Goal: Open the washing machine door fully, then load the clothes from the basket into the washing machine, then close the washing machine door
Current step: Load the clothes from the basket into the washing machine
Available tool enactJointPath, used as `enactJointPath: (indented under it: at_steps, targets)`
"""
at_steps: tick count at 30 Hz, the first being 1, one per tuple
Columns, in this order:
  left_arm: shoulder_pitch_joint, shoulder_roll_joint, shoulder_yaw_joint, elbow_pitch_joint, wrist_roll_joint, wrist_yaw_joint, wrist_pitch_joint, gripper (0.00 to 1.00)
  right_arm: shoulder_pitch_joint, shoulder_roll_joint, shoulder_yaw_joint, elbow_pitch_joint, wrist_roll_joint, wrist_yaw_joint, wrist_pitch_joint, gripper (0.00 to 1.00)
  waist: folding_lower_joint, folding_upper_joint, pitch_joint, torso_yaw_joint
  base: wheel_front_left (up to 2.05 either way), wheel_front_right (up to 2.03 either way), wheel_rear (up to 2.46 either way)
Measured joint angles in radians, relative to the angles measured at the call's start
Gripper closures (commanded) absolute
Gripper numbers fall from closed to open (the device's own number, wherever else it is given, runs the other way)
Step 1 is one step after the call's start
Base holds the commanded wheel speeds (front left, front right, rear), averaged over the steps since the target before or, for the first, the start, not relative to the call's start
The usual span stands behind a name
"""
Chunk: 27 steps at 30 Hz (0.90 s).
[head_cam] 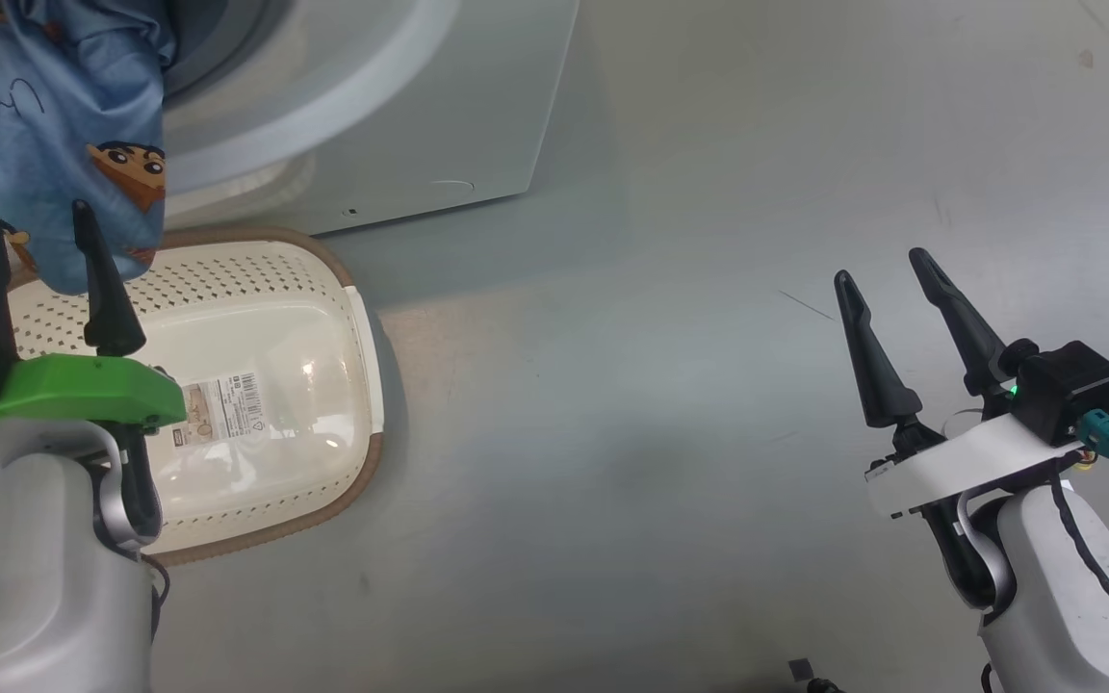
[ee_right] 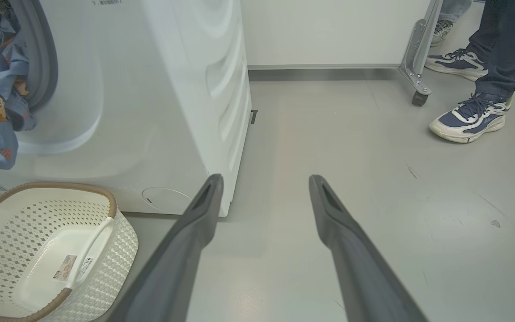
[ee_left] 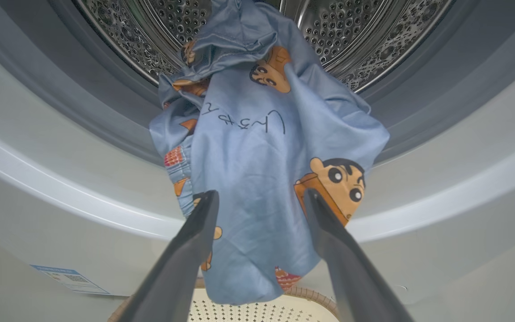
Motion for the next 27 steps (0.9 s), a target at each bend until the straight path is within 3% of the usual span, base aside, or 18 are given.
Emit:
enactJointPath:
  at_steps: [5, 27]
  targets:
    - [-0.043, 0.007, 0.007, 0.052, -0.009, -0.020, 0.012, 0.00, -0.020, -0.003, 0.000, -0.004, 0.000, 0.000, 0.000, 0.00, 0.0000, 0.0000, 0.027, -0.016, 0.00, 0.00, 0.00]
    - [-0.189, 0.043, 0.056, 0.230, -0.032, -0.020, -0.002, 0.00, -0.037, -0.016, 0.003, -0.004, 0.000, 0.000, 0.000, 0.00, 0.0000, 0.0000, 0.073, -0.028, 0.00, 0.00, 0.00]
